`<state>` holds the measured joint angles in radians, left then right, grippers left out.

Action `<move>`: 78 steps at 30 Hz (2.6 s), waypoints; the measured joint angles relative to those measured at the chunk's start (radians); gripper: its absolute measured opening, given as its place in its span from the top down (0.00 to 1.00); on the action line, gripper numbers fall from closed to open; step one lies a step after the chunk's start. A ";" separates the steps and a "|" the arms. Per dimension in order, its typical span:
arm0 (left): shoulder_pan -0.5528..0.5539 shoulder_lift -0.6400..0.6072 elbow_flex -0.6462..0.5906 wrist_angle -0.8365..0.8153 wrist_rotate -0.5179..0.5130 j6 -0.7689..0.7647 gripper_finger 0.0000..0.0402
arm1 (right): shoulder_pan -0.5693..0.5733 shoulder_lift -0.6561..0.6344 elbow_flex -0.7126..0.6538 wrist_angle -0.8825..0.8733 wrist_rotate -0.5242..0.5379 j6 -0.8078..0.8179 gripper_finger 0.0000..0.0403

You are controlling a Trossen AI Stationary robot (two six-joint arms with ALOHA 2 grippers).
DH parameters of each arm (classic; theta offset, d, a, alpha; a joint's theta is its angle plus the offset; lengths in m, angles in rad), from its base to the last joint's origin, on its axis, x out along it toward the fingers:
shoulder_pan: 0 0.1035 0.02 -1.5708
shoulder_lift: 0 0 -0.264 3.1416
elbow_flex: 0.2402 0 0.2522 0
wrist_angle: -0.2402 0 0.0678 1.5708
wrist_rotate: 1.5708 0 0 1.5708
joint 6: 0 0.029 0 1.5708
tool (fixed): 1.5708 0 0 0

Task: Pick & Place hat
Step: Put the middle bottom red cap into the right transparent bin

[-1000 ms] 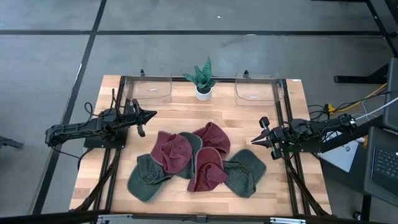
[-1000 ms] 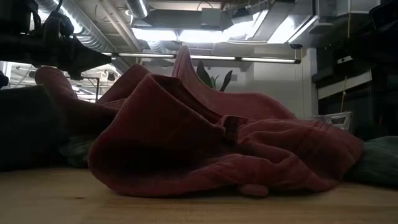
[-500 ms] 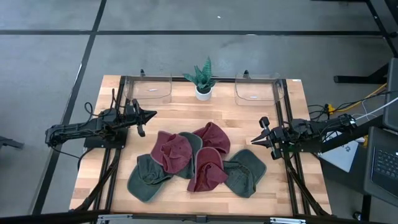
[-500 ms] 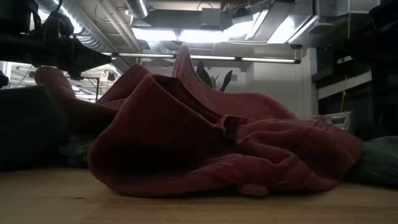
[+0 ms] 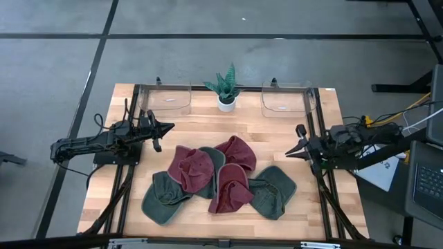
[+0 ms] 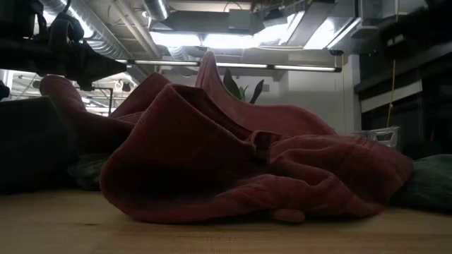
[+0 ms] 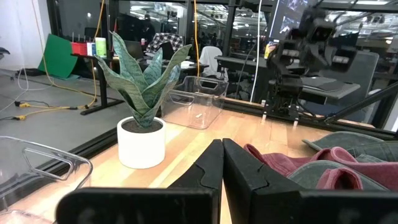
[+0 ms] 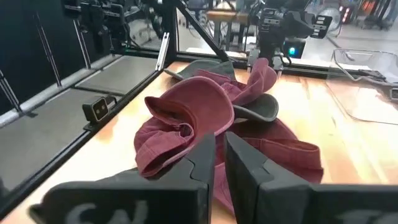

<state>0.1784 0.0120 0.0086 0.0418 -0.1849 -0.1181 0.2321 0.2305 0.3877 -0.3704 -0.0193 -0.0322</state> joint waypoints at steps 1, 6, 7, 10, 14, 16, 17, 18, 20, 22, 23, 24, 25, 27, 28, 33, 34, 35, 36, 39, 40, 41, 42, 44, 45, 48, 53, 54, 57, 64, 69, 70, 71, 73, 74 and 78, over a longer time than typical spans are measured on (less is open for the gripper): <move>0.000 0.000 0.000 0.000 0.000 0.000 0.99 | 0.000 0.031 0.044 -0.029 0.000 -0.001 0.91; 0.000 0.000 0.000 0.000 0.000 0.000 0.99 | 0.000 0.198 0.254 -0.138 0.000 -0.001 0.91; 0.000 0.000 0.000 0.000 0.000 0.000 0.99 | 0.000 0.229 0.292 -0.147 0.000 -0.001 0.91; 0.000 0.000 0.000 0.000 0.000 0.000 0.99 | 0.000 0.315 0.389 -0.166 0.000 0.001 0.91; 0.000 0.000 0.000 0.000 0.000 0.000 0.99 | 0.000 0.422 0.502 -0.179 0.000 0.000 0.91; 0.000 0.000 0.000 0.000 0.000 0.000 0.99 | 0.000 0.473 0.548 -0.191 0.000 -0.010 0.91; 0.000 0.000 0.000 0.000 0.000 0.000 0.99 | 0.000 0.495 0.567 -0.201 -0.002 -0.035 0.91; 0.000 0.000 0.000 0.000 0.000 0.000 0.99 | 0.000 0.515 0.582 -0.212 -0.007 -0.069 0.91; 0.000 0.000 0.000 0.000 0.000 0.000 0.99 | 0.000 0.550 0.612 -0.235 -0.018 -0.127 0.91; 0.000 0.000 0.000 0.000 0.000 0.000 0.99 | 0.000 0.582 0.631 -0.226 -0.012 -0.160 0.91; 0.000 0.000 0.000 0.000 0.000 0.000 0.99 | 0.000 0.600 0.639 -0.218 -0.001 -0.175 0.91; 0.000 0.000 0.000 0.000 0.000 0.000 0.99 | 0.000 0.618 0.647 -0.213 0.004 -0.187 0.91; 0.000 0.000 0.000 0.000 0.000 0.000 0.99 | 0.000 0.638 0.654 -0.212 0.007 -0.190 0.91; 0.000 0.000 0.000 0.000 0.000 0.000 0.99 | 0.001 0.674 0.666 -0.215 0.007 -0.177 0.91; 0.000 0.000 0.000 0.000 0.000 0.000 0.99 | 0.004 0.692 0.671 -0.217 0.008 -0.162 0.91; 0.000 0.000 0.000 0.000 0.000 0.000 0.99 | 0.038 0.759 0.689 -0.203 0.007 -0.032 0.91; 0.000 0.000 0.000 0.000 0.000 0.000 0.99 | 0.045 0.772 0.690 -0.203 0.007 -0.007 0.91; 0.000 0.000 0.000 0.000 0.000 0.000 0.99 | 0.051 0.786 0.690 -0.203 0.007 0.015 0.91; 0.000 0.000 0.000 0.000 0.000 0.000 0.99 | 0.056 0.800 0.691 -0.203 0.007 0.029 0.91; 0.000 0.000 0.000 0.000 0.000 0.000 0.99 | 0.064 0.845 0.691 -0.202 0.007 0.070 0.91; 0.000 0.000 0.000 0.000 0.000 0.000 0.99 | 0.067 0.862 0.691 -0.202 0.007 0.084 0.91; 0.000 0.000 0.000 0.000 0.000 0.000 0.99 | 0.070 0.881 0.691 -0.202 0.007 0.093 0.91; 0.000 0.000 0.000 0.000 0.000 0.000 0.99 | 0.073 0.900 0.691 -0.201 0.001 0.098 0.91; 0.000 0.000 0.000 0.000 0.000 0.000 0.99 | 0.080 0.936 0.691 -0.200 -0.019 0.093 0.91; 0.000 0.000 0.000 0.000 0.000 0.000 0.99 | 0.081 0.953 0.691 -0.200 -0.037 0.075 0.91; 0.000 0.000 0.000 0.000 0.000 0.000 0.99 | 0.081 1.001 0.691 -0.203 -0.112 -0.009 0.91; 0.000 0.000 0.000 0.000 0.000 0.000 0.99 | 0.081 1.084 0.691 -0.211 -0.130 -0.062 0.91; 0.000 0.000 0.000 0.000 0.000 0.000 0.99 | 0.081 1.101 0.691 -0.222 -0.130 -0.067 0.90; 0.000 0.000 0.000 0.000 0.000 0.000 0.99 | 0.081 1.148 0.691 -0.248 -0.130 -0.075 0.85; 0.000 0.000 0.000 0.000 0.000 0.000 0.99 | 0.065 1.220 0.702 -0.263 -0.078 -0.002 0.59; 0.000 0.000 0.000 0.000 0.000 0.000 0.99 | 0.038 1.258 0.730 -0.259 0.064 0.022 0.40; 0.000 0.000 0.000 0.000 0.000 0.000 0.99 | 0.030 1.268 0.737 -0.259 0.075 0.025 0.37; 0.000 0.000 0.000 0.000 0.000 0.000 0.99 | 0.022 1.277 0.742 -0.255 0.079 0.033 0.35; 0.000 0.000 0.000 0.000 0.000 0.000 0.99 | 0.006 1.302 0.747 -0.236 0.077 0.068 0.32; 0.000 0.000 0.000 0.000 0.000 0.000 0.99 | -0.001 1.316 0.747 -0.226 0.071 0.087 0.31; 0.000 0.000 0.000 0.000 0.000 0.000 0.99 | -0.020 1.364 0.746 -0.185 0.047 0.145 0.31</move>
<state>0.1785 0.0121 0.0090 0.0418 -0.1848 -0.1181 0.2119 1.5944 1.1339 -0.5558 0.0278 0.1129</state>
